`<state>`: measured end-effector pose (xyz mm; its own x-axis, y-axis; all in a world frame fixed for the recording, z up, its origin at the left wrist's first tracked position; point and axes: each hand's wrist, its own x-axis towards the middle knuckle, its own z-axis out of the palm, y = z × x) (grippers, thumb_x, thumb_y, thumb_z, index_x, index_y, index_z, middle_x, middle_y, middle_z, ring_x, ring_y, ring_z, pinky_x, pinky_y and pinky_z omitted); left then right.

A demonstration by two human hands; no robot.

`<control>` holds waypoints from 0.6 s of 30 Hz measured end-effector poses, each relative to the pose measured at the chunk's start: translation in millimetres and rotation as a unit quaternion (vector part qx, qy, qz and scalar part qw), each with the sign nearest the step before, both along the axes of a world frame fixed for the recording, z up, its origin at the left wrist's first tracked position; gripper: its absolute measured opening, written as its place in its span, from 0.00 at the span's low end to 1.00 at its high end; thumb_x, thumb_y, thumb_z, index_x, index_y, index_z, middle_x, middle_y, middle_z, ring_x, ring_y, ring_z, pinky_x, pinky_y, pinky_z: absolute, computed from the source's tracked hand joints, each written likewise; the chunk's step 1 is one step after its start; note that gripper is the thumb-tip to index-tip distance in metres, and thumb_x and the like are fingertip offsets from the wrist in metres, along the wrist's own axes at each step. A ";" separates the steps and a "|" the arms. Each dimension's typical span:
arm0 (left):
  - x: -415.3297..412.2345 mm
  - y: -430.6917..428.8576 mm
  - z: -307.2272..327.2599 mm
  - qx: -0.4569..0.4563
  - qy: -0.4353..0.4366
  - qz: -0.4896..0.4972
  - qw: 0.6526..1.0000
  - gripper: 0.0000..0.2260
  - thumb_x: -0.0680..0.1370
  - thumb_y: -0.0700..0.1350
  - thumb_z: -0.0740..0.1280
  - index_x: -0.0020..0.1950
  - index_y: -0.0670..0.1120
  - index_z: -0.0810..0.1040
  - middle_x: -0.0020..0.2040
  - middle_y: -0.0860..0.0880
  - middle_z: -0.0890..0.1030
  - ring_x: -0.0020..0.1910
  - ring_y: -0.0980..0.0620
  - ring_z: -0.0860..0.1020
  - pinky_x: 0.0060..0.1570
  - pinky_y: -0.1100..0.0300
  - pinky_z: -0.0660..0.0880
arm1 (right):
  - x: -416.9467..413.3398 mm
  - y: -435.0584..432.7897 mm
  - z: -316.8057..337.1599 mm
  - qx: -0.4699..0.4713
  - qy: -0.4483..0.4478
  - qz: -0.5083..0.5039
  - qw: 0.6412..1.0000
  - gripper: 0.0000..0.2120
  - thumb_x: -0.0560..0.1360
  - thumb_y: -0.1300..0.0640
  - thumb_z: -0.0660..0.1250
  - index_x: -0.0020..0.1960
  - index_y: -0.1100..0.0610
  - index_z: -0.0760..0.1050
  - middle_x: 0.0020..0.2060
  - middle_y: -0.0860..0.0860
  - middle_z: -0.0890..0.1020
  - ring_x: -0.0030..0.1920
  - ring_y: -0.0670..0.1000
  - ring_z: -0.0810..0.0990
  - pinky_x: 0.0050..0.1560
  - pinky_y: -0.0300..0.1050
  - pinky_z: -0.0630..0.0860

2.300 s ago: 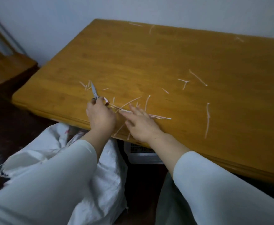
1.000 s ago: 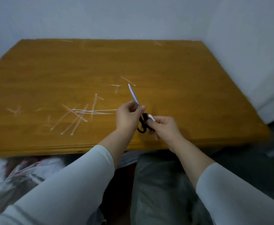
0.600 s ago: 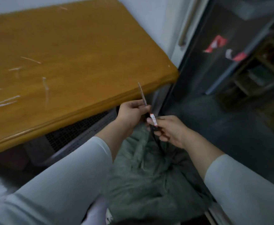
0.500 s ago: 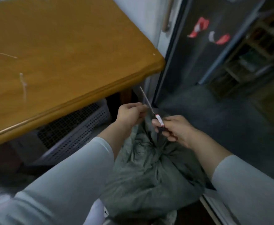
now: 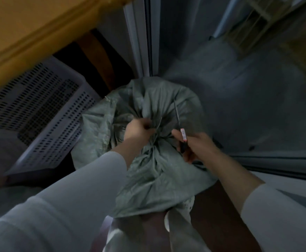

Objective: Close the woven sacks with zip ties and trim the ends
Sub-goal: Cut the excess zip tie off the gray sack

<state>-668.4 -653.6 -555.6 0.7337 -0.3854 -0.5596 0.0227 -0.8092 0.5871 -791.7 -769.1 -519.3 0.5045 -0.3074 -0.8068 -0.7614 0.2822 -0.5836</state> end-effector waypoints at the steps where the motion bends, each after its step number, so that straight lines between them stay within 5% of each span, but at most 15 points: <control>1: -2.6 -4.4 -7.4 -0.009 -0.011 -0.013 1.000 0.17 0.74 0.44 0.70 0.62 0.43 0.77 0.60 0.45 0.79 0.60 0.47 0.76 0.59 0.60 0.71 | -3.1 -0.3 -6.3 0.005 0.005 -0.001 1.000 0.21 0.70 0.42 0.69 0.37 0.62 0.75 0.30 0.56 0.76 0.22 0.52 0.72 0.23 0.39 0.68; 7: -3.5 -22.2 -29.7 -0.046 -0.022 0.050 0.997 0.10 0.74 0.45 0.70 0.52 0.42 0.83 0.50 0.43 0.83 0.50 0.49 0.80 0.49 0.62 0.73 | -18.6 0.2 -31.1 -0.044 0.035 0.084 0.995 0.25 0.68 0.36 0.67 0.33 0.60 0.74 0.24 0.54 0.75 0.19 0.48 0.69 0.22 0.36 0.65; 12: 19.2 -16.4 -25.2 -0.097 0.127 0.216 0.963 0.05 0.70 0.42 0.74 0.39 0.43 0.81 0.42 0.40 0.83 0.46 0.43 0.82 0.54 0.48 0.79 | -18.9 -2.0 -36.4 -0.101 0.040 0.168 0.980 0.24 0.67 0.37 0.69 0.24 0.53 0.70 0.20 0.47 0.71 0.20 0.43 0.67 0.22 0.34 0.64; 18: 24.7 -22.0 -12.7 -0.101 0.166 0.256 0.947 0.12 0.69 0.39 0.74 0.49 0.36 0.79 0.49 0.40 0.81 0.49 0.44 0.81 0.53 0.51 0.79 | -13.7 -14.0 -45.9 -0.288 0.058 0.347 0.890 0.27 0.67 0.35 0.68 0.26 0.55 0.64 0.24 0.48 0.68 0.27 0.47 0.67 0.29 0.40 0.62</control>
